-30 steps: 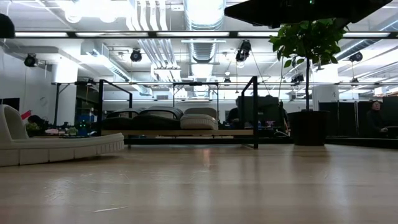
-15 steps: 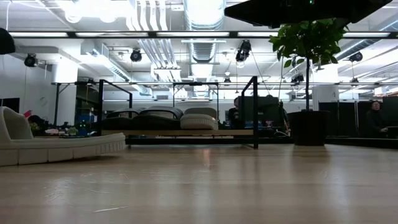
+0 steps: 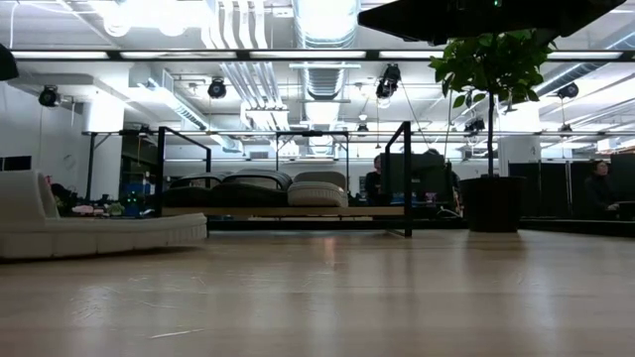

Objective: Pick and place slides into the shelf
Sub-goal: Put the gray slipper on the shelf

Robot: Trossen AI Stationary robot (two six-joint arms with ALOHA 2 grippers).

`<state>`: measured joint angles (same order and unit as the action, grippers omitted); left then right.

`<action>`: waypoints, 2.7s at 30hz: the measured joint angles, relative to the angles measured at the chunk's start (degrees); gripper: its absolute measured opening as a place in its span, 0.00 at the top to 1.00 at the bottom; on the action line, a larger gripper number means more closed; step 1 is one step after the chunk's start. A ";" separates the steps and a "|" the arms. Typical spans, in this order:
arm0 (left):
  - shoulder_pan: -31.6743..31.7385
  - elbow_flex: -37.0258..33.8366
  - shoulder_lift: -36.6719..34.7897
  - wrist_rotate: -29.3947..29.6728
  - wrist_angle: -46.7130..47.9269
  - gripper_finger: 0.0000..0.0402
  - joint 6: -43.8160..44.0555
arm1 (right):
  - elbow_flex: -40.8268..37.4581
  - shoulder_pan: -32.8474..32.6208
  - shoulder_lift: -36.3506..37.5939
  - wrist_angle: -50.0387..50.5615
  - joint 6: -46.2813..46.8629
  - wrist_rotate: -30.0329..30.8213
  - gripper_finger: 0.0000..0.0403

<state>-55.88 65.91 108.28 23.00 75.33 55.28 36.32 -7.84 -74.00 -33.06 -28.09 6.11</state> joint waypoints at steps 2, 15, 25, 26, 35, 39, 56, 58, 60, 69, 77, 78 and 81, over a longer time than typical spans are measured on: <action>0.04 0.00 -0.52 -0.01 -0.05 0.98 2.24 | 0.00 0.00 0.00 -0.02 0.00 0.00 0.98; 0.77 6.41 -1.45 4.49 12.42 1.00 1.37 | 0.00 -0.02 0.00 -0.02 0.08 0.00 0.98; 1.55 8.88 -1.48 11.03 14.67 1.00 1.39 | 0.00 -0.02 0.00 -0.02 1.32 0.00 0.98; 1.55 9.12 -1.50 12.58 14.65 1.00 1.37 | 0.00 0.00 0.00 -0.02 1.63 0.00 0.98; 2.19 9.79 -2.04 20.65 14.66 1.00 1.32 | 0.00 -0.01 0.00 0.00 2.62 -0.01 0.98; 2.45 9.77 -2.50 26.18 14.68 1.00 1.09 | 0.00 -0.01 0.00 -0.02 2.60 0.00 0.98; 5.05 9.46 -7.42 40.35 14.71 1.00 0.91 | 0.00 -2.84 3.46 -0.20 2.19 -3.48 0.92; 5.20 9.36 -8.32 40.37 14.71 1.00 0.86 | 0.00 -4.78 4.38 -0.27 1.24 -3.23 0.86; 5.19 9.23 -9.75 40.43 14.70 1.00 0.89 | 0.00 -7.17 5.19 -0.28 -1.40 -2.92 0.79; 5.18 9.01 -18.50 42.50 14.61 1.00 1.24 | 0.00 -18.64 5.28 0.27 -20.65 5.35 0.61; 5.18 8.98 -25.04 45.05 1.33 1.00 -11.26 | 3.28 -20.39 3.25 4.53 -23.13 12.31 0.64; 5.18 8.98 -25.63 45.00 -1.77 1.00 -14.65 | 4.28 -20.39 2.41 6.15 -23.18 13.12 0.64; 5.16 8.98 -27.18 44.95 -8.26 1.00 -22.60 | 7.09 -20.46 -0.09 11.24 -23.59 18.70 0.65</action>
<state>-50.72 74.89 81.10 67.95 67.07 32.68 43.40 -28.29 -74.08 -21.82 -51.68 24.81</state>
